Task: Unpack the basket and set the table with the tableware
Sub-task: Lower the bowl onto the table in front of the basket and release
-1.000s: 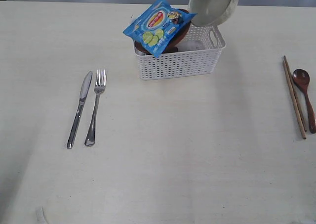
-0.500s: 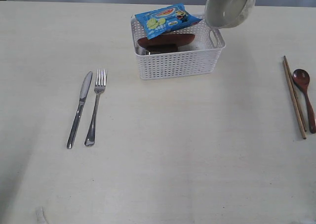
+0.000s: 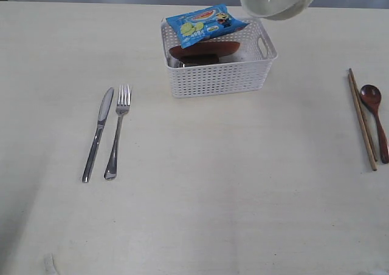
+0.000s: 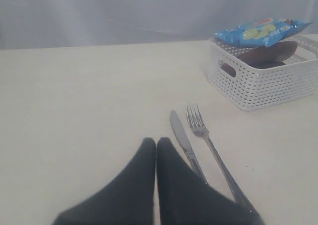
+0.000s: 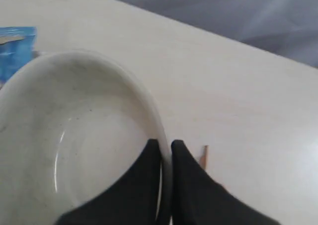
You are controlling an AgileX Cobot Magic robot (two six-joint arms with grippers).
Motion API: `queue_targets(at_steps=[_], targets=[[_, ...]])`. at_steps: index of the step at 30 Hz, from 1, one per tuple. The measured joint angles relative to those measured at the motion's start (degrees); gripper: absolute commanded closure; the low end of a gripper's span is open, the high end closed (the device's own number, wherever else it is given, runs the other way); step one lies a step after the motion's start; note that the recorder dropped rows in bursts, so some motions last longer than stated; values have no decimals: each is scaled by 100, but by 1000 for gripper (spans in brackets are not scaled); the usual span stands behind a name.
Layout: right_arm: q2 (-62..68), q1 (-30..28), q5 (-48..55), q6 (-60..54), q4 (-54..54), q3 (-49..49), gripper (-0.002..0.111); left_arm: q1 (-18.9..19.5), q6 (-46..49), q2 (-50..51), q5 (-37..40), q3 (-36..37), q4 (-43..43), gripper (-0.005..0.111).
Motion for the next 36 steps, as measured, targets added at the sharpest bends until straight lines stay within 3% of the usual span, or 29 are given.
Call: queue_targets(at_steps=[9, 15, 24, 33, 36], targets=[[-1163, 44, -1340, -815, 2786, 2347, 109, 0, 0, 0, 0, 0, 0, 107], [-1208, 577, -2650, -1073, 3899, 3766, 109, 0, 0, 0, 0, 0, 0, 107], [-264, 1339, -3999, -1073, 4452, 3931, 109, 0, 0, 0, 0, 0, 0, 107], [476, 1365, -4587, -1037, 4442, 3931, 109, 0, 0, 0, 0, 0, 0, 107], [476, 1065, -4534, -1004, 4431, 3931, 109, 0, 0, 0, 0, 0, 0, 107]])
